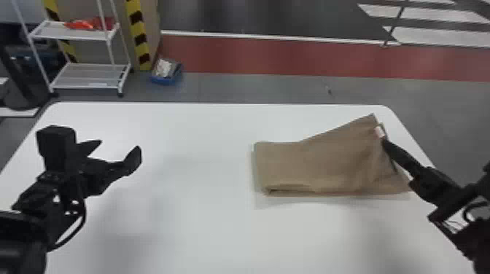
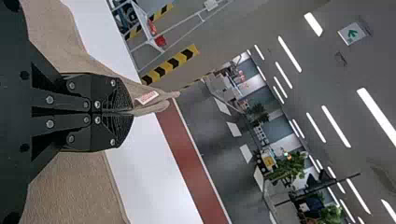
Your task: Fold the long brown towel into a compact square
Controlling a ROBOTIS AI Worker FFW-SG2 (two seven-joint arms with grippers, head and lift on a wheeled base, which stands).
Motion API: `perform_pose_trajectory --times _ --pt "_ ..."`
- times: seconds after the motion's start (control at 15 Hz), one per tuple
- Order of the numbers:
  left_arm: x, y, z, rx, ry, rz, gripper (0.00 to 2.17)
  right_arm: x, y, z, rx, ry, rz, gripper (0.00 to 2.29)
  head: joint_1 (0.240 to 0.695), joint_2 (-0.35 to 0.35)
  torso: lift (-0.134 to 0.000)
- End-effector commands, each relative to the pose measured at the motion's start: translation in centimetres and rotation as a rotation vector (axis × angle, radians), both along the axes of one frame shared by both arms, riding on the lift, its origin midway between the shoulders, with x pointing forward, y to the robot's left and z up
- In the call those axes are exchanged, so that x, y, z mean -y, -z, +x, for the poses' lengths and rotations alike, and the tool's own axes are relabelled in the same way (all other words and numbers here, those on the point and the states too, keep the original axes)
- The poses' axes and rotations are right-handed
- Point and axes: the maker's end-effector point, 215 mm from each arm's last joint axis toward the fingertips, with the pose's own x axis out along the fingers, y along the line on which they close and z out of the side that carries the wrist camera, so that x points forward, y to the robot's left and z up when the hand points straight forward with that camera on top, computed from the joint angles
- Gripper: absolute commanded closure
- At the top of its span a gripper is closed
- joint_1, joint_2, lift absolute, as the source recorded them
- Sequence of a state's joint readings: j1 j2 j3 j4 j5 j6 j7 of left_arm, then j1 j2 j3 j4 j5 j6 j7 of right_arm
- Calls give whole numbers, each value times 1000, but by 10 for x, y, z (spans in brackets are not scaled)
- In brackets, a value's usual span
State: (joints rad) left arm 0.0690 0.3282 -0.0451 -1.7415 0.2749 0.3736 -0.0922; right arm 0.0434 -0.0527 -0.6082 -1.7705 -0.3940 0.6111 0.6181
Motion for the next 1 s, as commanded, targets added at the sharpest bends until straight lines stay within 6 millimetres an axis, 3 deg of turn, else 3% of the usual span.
perform_pose_trajectory --times 0.0,0.13,0.33,0.4,0.67,0.93 --pt "-3 5 -1 -8 -4 2 87 27 21 -2 -45 31 -3 1180 695 -137 -124" --pt "0 10 -1 -18 1 2 87 18 49 2 -91 16 -10 1177 695 -155 -124" --pt "3 9 0 -16 5 3 87 9 55 5 -99 4 -5 1177 695 -155 -124" --pt "2 9 0 -15 3 4 87 7 49 4 -84 1 1 1177 695 -153 -124" --pt "-2 10 1 -18 -2 9 87 17 -20 3 21 13 -1 1177 695 -145 -124" --pt "-1 16 -4 -30 -1 30 87 61 -40 -2 26 65 -10 1177 695 -163 -124"
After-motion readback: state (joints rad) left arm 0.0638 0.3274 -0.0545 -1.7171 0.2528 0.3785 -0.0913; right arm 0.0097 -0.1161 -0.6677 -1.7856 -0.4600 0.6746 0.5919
